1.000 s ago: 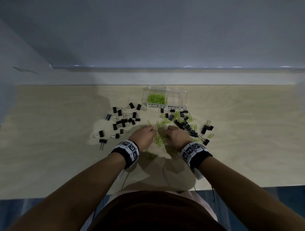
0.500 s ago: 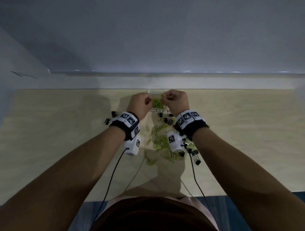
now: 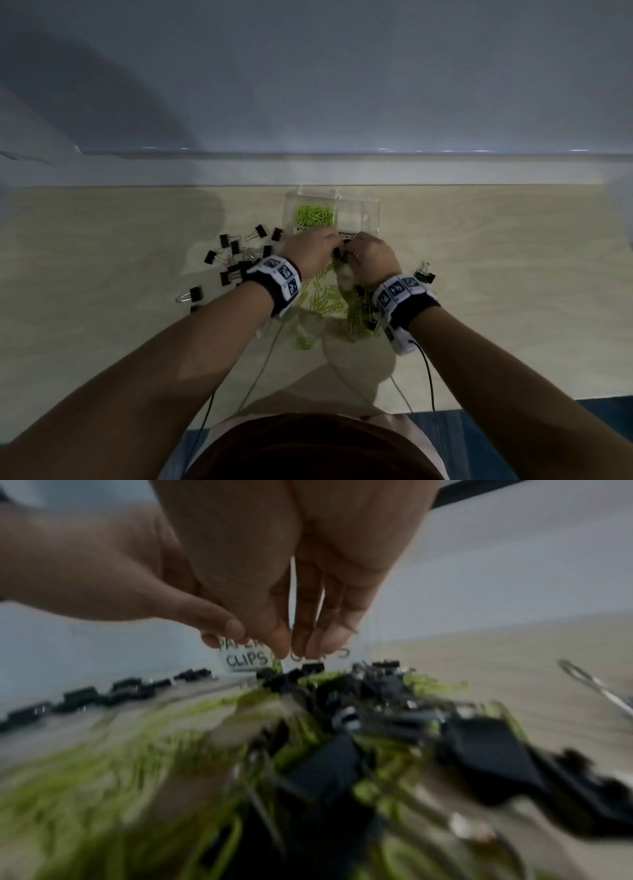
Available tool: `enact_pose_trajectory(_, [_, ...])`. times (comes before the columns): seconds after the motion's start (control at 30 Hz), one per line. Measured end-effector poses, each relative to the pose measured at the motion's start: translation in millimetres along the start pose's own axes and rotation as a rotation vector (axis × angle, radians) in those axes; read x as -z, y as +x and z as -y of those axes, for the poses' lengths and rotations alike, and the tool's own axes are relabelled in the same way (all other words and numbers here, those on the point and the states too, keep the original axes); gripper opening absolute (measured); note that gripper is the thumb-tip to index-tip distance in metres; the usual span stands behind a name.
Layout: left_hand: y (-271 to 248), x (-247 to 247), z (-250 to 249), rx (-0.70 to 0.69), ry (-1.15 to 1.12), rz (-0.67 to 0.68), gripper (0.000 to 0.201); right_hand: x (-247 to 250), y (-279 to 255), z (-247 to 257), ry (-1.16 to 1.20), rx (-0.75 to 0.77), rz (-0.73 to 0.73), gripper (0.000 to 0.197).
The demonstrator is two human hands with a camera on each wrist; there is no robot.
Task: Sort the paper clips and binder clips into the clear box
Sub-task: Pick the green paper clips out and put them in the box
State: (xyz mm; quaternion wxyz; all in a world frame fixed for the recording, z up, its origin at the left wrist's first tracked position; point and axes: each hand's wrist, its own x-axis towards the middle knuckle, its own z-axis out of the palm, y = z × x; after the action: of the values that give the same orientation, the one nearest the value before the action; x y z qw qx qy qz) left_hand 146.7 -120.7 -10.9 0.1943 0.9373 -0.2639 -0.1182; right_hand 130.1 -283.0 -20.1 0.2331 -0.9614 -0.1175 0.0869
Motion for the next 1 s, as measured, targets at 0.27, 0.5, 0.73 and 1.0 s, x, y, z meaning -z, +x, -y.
enact_pose_trajectory(0.27, [4.8,-22.9,-6.9,0.032,0.105,0.091,0.027,-15.3,-7.3,7.5,-0.133,-0.007,0.024,0.025])
enact_pose_trajectory(0.5, [-10.1,-34.1,6.9,0.069,-0.058,0.049,0.032,1.9,-23.0,-6.2,0.426,-0.207,-0.212,0.009])
enact_pose_trajectory(0.73, [-12.2,-38.2,-5.1,0.140,-0.069,0.043,0.032,17.6,-52.7,-56.5,0.395,-0.491,-0.362,0.012])
enact_pose_trajectory(1.0, [-19.3,-32.3,2.1,0.302,-0.129,-0.136,0.020,4.4,-36.3,-15.4,-0.118,-0.101,-0.152,0.017])
